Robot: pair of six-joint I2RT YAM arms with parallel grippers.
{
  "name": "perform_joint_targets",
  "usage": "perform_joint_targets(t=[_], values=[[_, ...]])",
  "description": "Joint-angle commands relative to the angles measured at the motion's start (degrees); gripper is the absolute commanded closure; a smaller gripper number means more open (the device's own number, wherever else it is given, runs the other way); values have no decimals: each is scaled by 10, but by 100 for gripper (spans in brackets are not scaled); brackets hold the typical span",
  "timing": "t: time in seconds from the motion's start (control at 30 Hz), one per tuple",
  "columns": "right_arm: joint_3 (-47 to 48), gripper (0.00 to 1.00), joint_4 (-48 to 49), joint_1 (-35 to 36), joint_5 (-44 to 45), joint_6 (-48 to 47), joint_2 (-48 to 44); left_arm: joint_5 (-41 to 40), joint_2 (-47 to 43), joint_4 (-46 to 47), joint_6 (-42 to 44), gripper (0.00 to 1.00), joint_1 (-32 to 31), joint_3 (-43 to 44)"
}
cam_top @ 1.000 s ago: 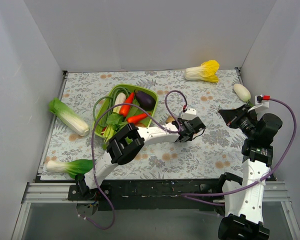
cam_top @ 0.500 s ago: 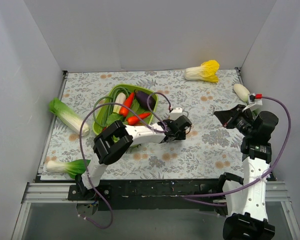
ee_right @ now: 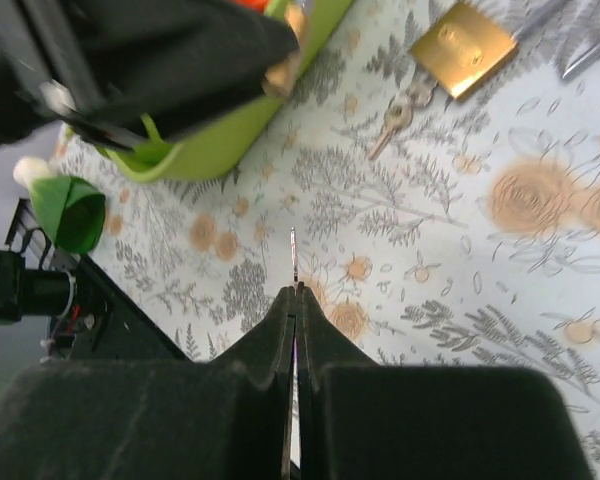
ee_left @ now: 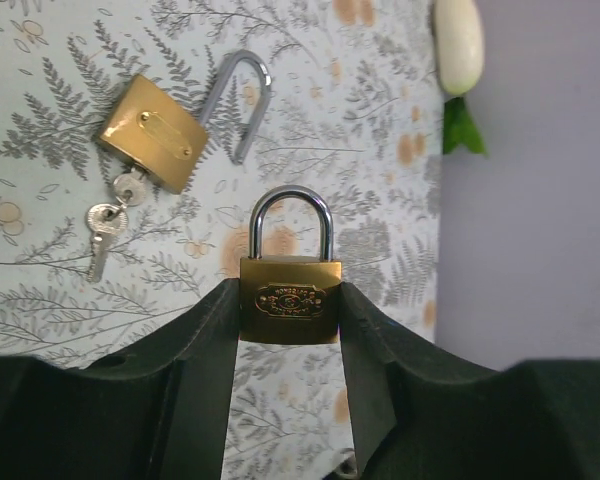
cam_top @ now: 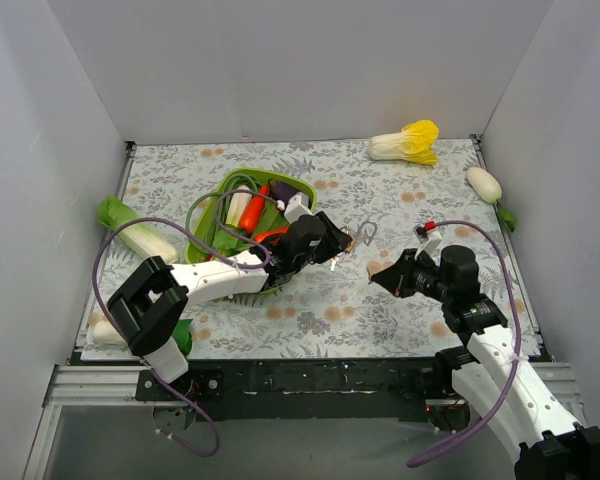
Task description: Unlock with the key
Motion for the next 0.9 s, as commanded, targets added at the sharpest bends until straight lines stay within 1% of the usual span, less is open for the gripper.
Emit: perform_joint_targets(t=[0.0,0.13,0.17,0.23,0.43,0.57,0.87], values=[[-34,99,66,81,71,40,-1,10,-50,86,-77,100,-1,-42],[-28,99,121,153,129,54,24,22,-67,113,-112,100,-1,-68],[-24,99,126,176,160,56,29,27,-71,118,-118,100,-1,-79],[-20,99,137,190,183,57,45,28,-75,121,-128,100,-1,-85],[-10,99,172,193,226,75,77,26,-95,130,-142,100,-1,-110],[3,99,185,194,214,70,111,25,-97,131,-144,100,-1,-114],[29,99,190,195,207,58,137,32,-88,138,-149,100,-1,-115]])
